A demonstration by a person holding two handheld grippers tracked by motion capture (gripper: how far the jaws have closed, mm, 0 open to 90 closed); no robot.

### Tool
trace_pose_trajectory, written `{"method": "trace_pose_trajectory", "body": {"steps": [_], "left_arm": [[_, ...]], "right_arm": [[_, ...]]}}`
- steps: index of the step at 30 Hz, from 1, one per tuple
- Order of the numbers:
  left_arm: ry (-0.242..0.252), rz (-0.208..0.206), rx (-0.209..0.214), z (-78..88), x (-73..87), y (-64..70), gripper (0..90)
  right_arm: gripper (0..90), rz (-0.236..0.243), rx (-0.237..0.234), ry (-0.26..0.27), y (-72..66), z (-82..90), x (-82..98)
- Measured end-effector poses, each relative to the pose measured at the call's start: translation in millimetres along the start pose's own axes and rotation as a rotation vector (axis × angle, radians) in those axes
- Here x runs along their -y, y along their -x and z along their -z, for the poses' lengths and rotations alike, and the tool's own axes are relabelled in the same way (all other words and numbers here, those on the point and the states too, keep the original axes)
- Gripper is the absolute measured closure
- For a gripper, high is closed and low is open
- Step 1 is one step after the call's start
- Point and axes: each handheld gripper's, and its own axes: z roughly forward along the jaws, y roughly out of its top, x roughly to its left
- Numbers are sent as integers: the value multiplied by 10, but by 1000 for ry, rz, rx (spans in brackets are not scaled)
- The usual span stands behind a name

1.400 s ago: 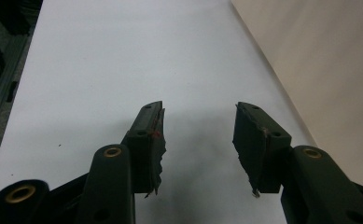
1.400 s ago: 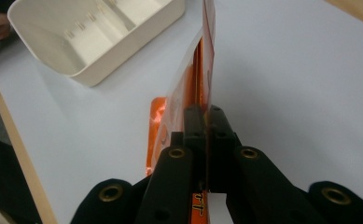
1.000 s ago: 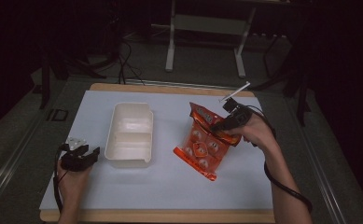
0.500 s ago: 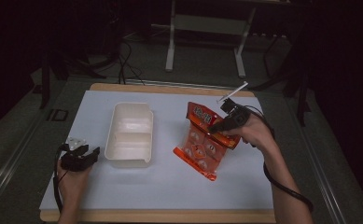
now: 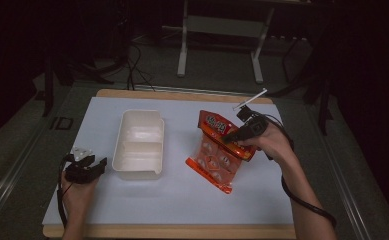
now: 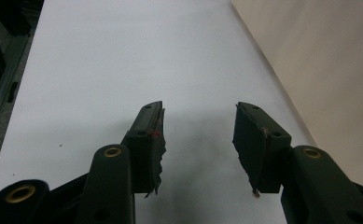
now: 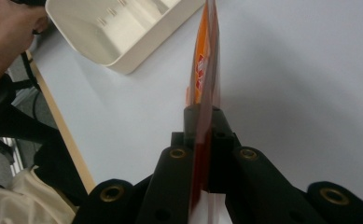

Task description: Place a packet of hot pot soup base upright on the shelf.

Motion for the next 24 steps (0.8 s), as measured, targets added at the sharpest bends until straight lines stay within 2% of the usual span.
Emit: {"method": "trace_pose_trajectory", "body": {"steps": [7,11,24], "left_arm": [[1,4,2,2,0,-3,531],[0,2,1,-1,1,0,530],[5,5,0,6,1,-4,531]], "right_arm": [[900,1,-37,17,-9,21,21],[900,2,-41,25,-40,52,22],[900,48,-60,55,-260,109,-103]]}}
